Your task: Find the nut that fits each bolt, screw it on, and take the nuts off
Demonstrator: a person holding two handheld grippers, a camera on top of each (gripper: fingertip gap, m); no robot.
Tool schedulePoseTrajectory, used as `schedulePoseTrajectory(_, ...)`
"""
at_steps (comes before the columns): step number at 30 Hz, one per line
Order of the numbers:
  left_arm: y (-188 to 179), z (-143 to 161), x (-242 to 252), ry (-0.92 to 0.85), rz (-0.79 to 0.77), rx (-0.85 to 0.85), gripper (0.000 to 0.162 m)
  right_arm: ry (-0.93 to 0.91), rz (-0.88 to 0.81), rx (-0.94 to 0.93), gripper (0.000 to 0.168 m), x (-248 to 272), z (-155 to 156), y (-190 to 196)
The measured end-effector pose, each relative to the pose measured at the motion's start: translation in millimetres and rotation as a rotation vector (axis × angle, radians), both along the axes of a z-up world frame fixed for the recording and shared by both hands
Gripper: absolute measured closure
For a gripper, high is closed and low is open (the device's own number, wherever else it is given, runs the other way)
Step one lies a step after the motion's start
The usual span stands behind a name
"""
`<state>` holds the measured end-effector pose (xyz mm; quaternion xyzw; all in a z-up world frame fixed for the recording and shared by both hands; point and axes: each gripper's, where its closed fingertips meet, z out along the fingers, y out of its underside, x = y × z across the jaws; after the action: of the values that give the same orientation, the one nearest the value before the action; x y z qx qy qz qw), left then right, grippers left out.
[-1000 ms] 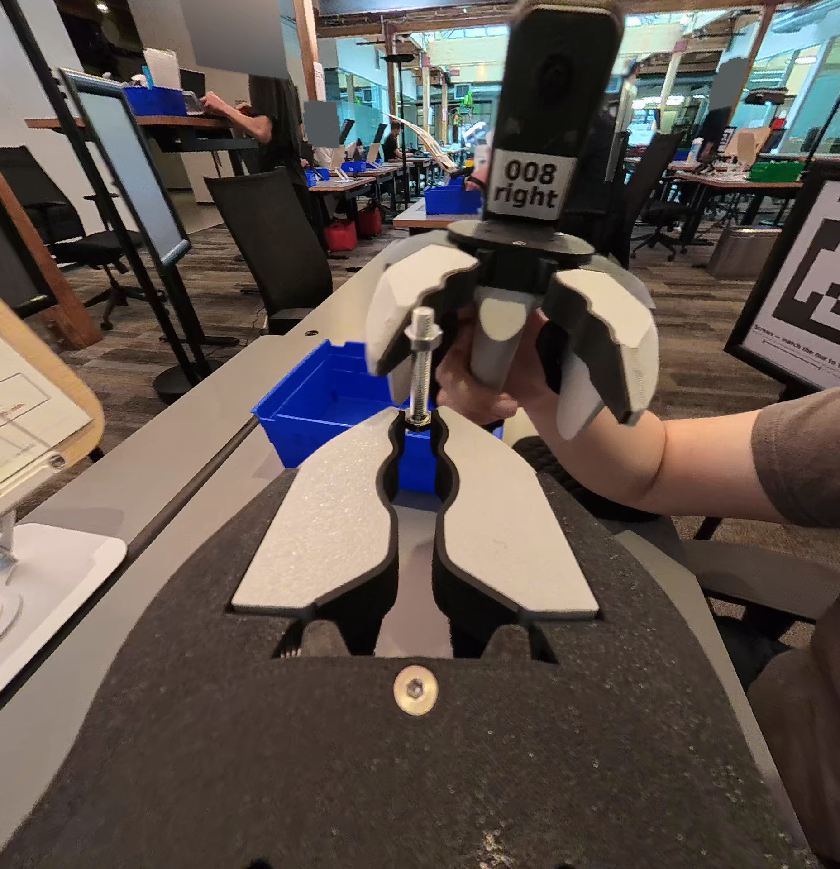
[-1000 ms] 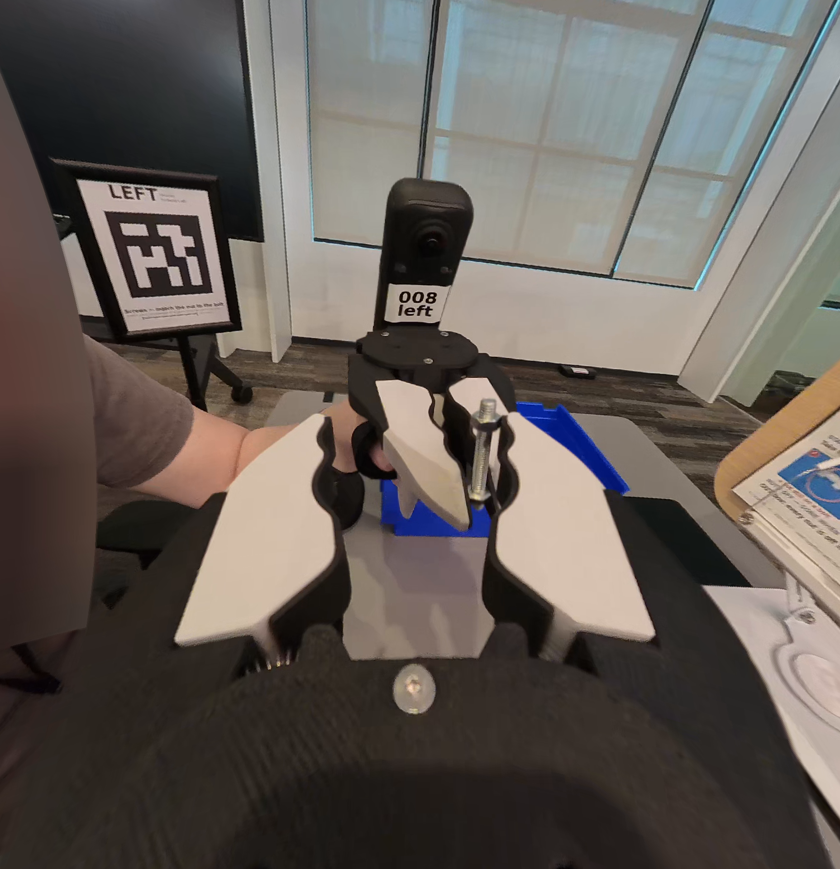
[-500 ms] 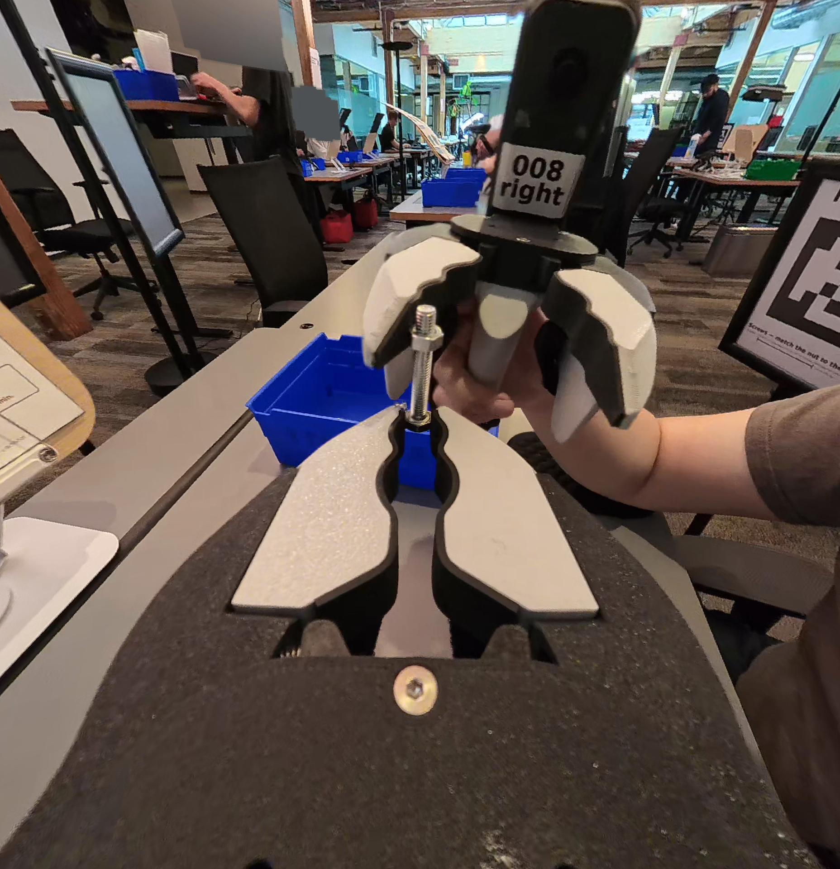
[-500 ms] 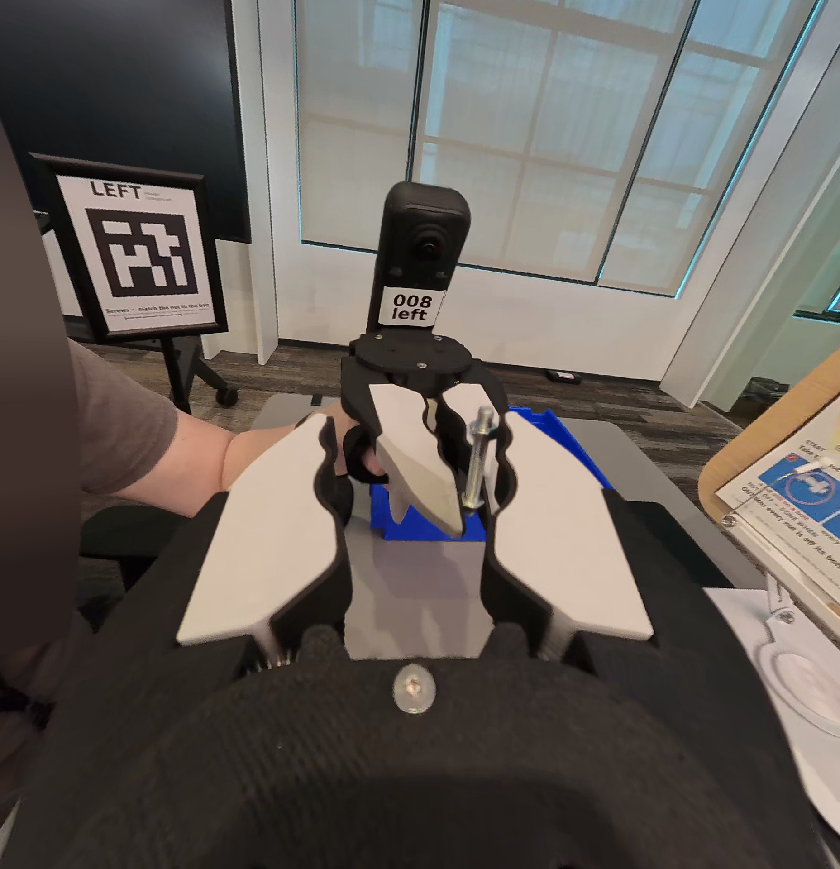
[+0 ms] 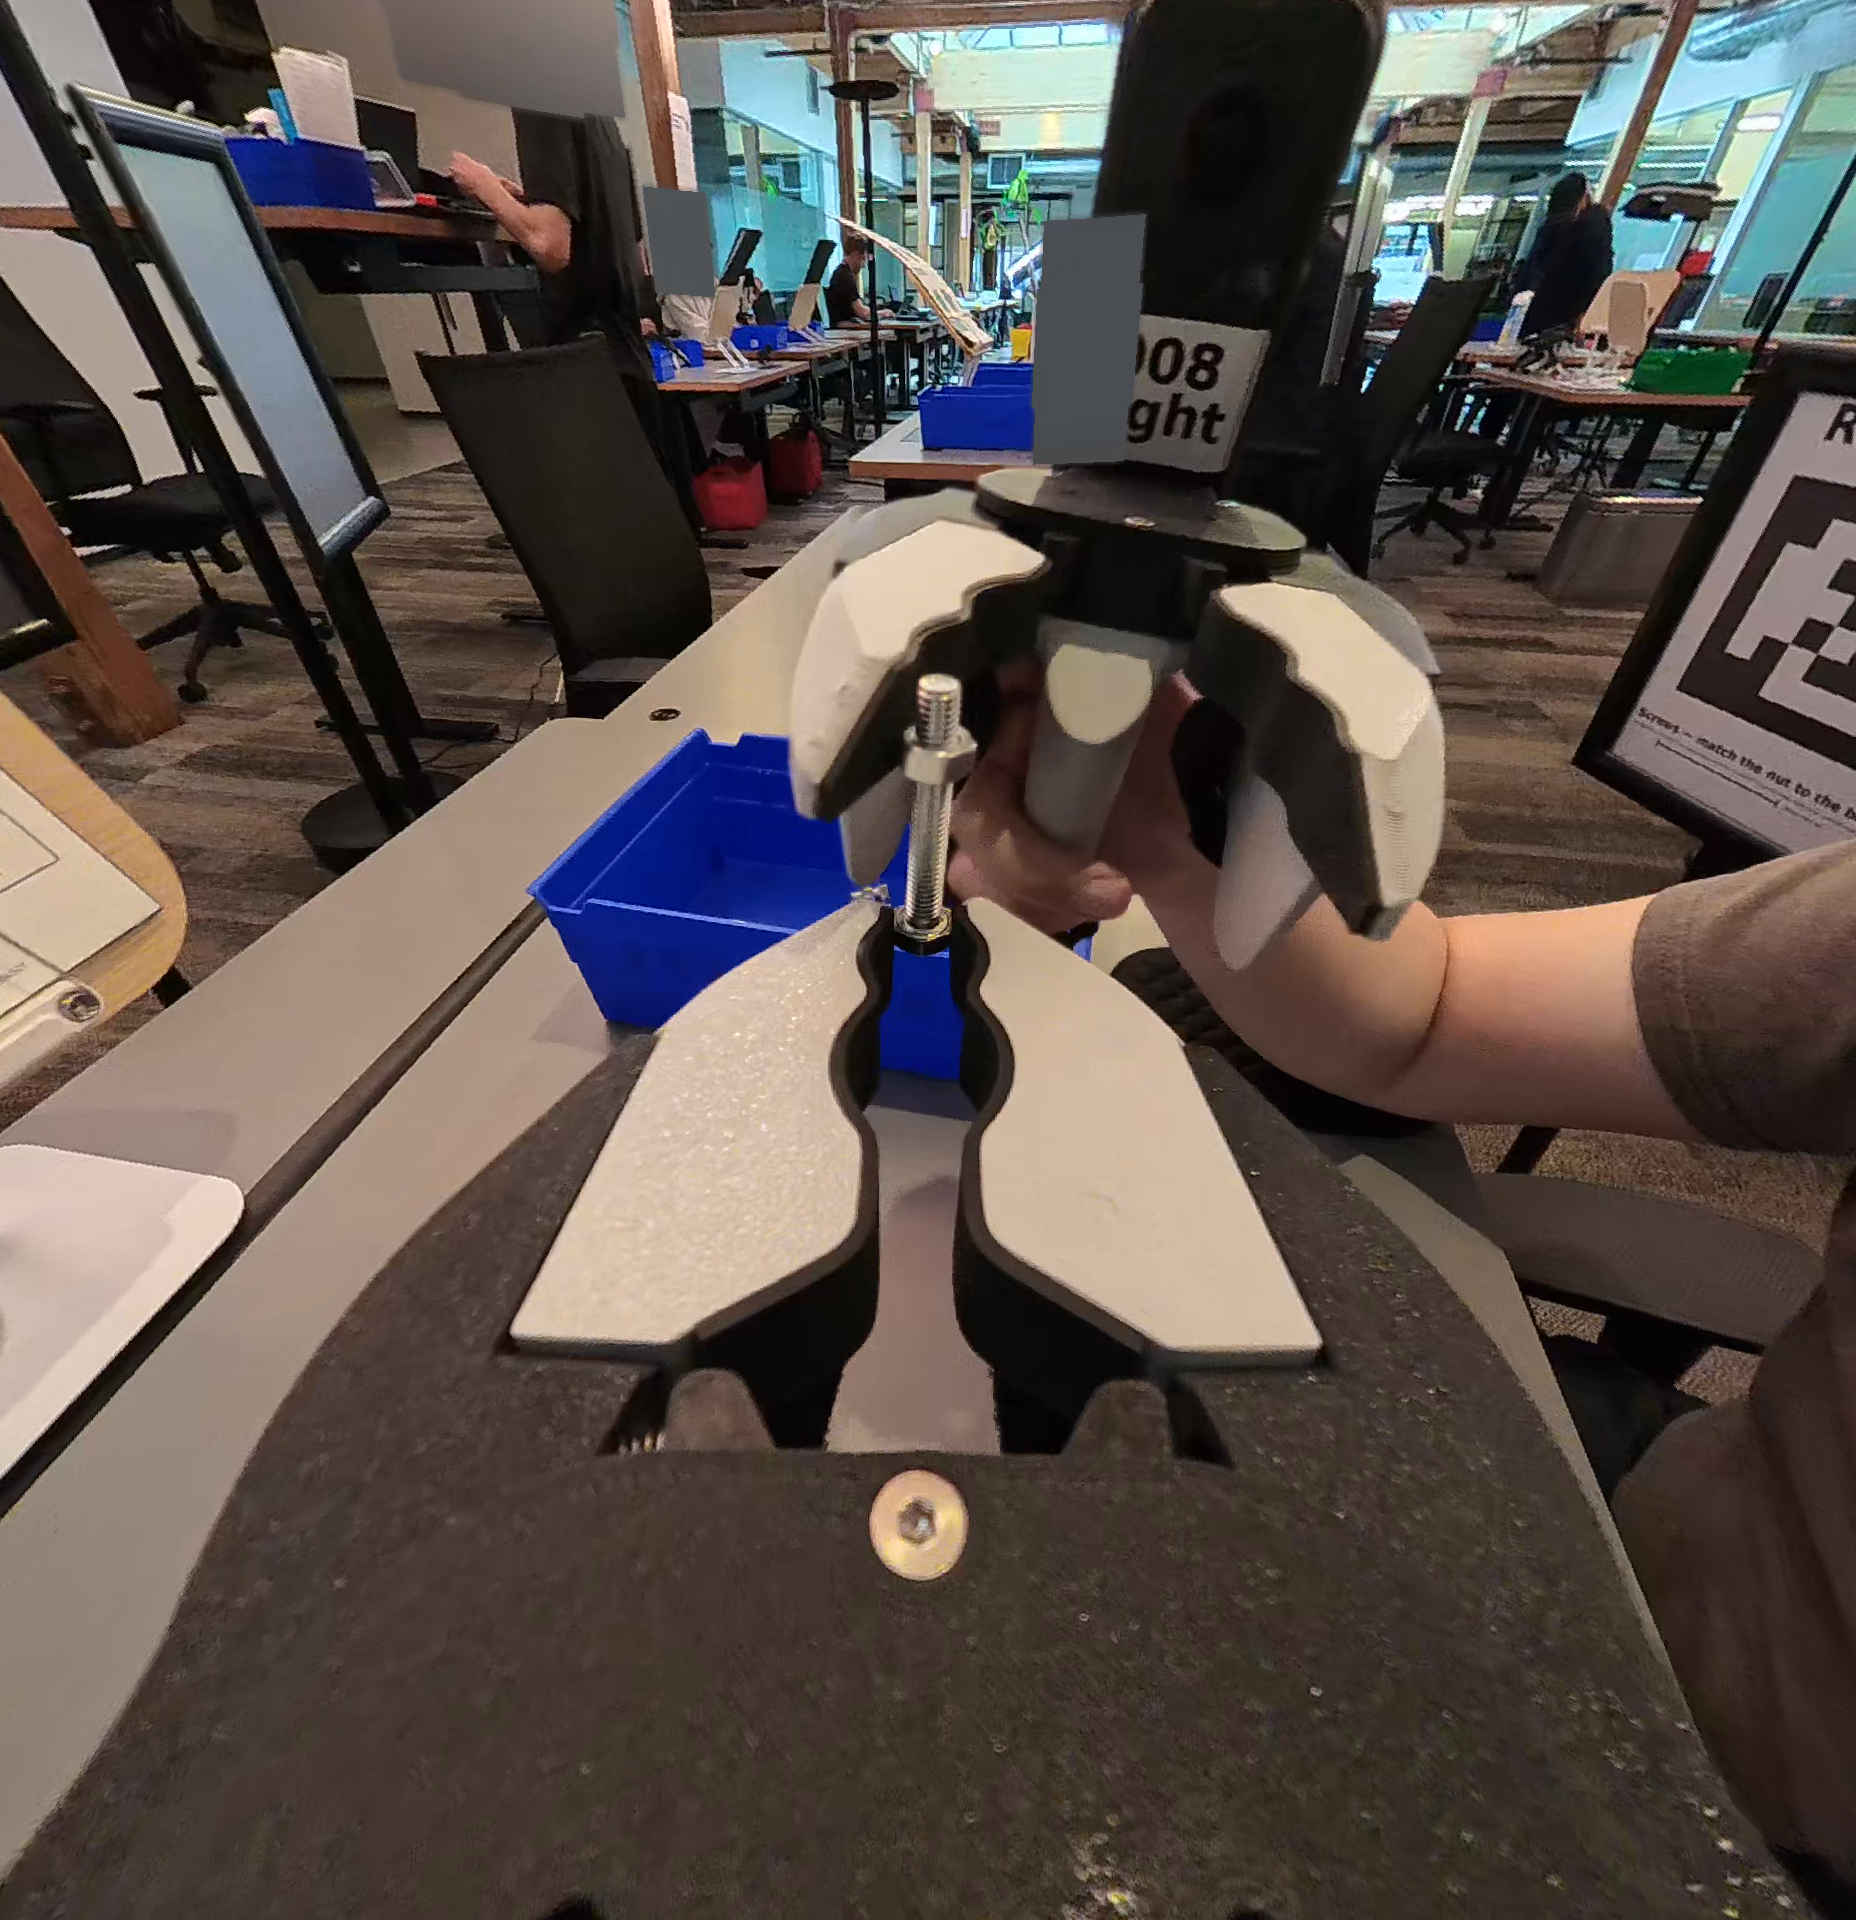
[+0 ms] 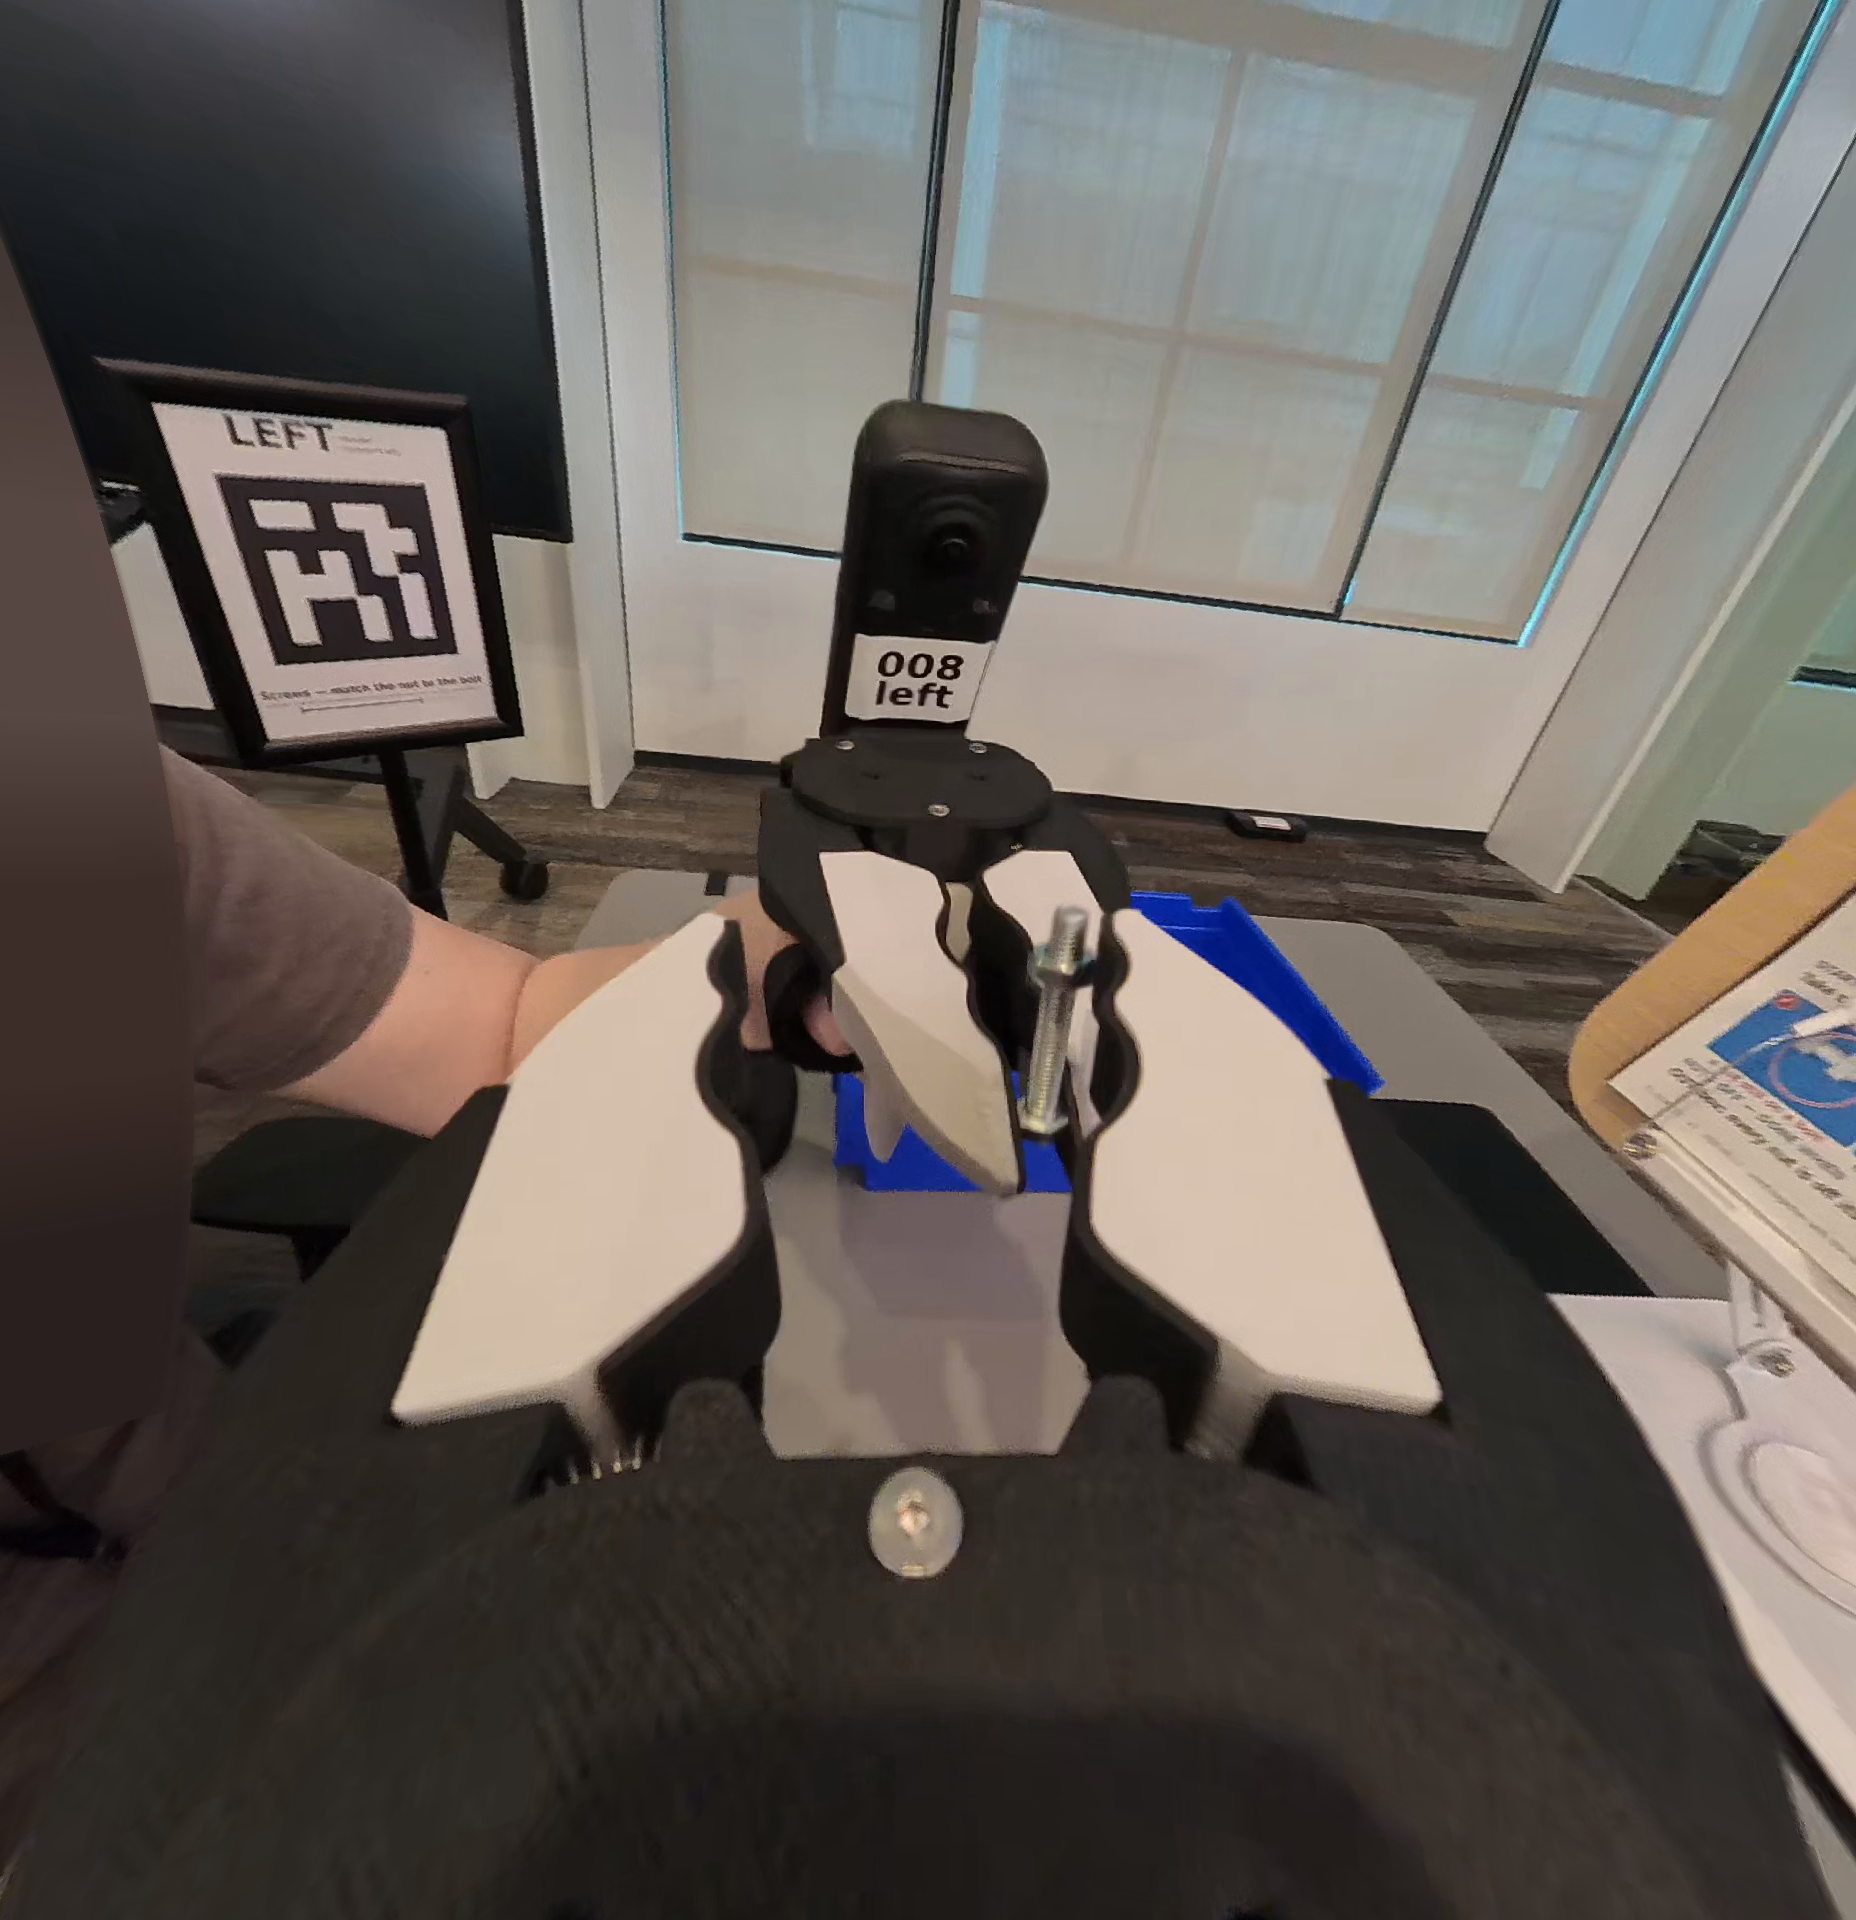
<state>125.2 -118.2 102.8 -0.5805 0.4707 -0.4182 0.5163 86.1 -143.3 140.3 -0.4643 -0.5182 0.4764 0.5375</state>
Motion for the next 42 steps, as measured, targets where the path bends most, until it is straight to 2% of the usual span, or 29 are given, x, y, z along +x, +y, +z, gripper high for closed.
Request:
schedulePoseTrajectory(4, 6.4, 7.6, -10.0, -0.039, 0.023, -0.020, 0.152, 0.010, -0.026, 0.030, 0.111, 12.6, 8.9, 1.3)
schedulePoseTrajectory(7, 3.8, 7.7, -8.9, -0.042, 0.008, -0.025, 0.152, 0.050, -0.041, 0.012, 0.111, 16.8, 15.1, 4.9)
schedulePoseTrajectory(11, -7.5, 1.0, 2.9, -0.004, -0.039, -0.009, 0.152, 0.043, -0.028, -0.016, 0.110, 7.8, 6.7, 8.0)
schedulePoseTrajectory(14, -4.8, -0.1, 3.0, 0.002, -0.018, 0.005, 0.152, 0.010, 0.022, -0.026, 0.108, 1.3, 0.4, -0.1)
schedulePoseTrajectory(17, 3.0, 3.5, -4.9, -0.014, 0.011, -0.002, 0.152, -0.021, -0.019, 0.016, 0.106, 4.7, 0.1, 1.8)
schedulePoseTrajectory(22, 2.3, 8.9, -9.1, -0.050, -0.005, -0.031, 0.152, 0.032, -0.037, 0.001, 0.110, 12.2, 10.0, 5.4)
schedulePoseTrajectory(30, 4.1, 6.0, -6.6, -0.031, 0.017, -0.004, 0.152, -0.025, -0.026, 0.023, 0.106, 4.2, -1.0, 3.3)
schedulePoseTrajectory(35, 4.1, 13.0, -13.1, -0.076, -0.003, -0.044, 0.152, 0.057, -0.041, -0.035, 0.126, 20.4, 14.5, 11.3)
schedulePoseTrajectory(38, -0.9, 9.7, -8.3, -0.053, -0.023, -0.041, 0.152, 0.035, -0.076, -0.104, 0.140, 20.0, 5.2, 26.3)
schedulePoseTrajectory(42, -3.7, 8.0, -5.6, -0.046, -0.036, -0.046, 0.152, 0.039, 0.006, -0.193, 0.151, 15.1, -0.7, 24.5)
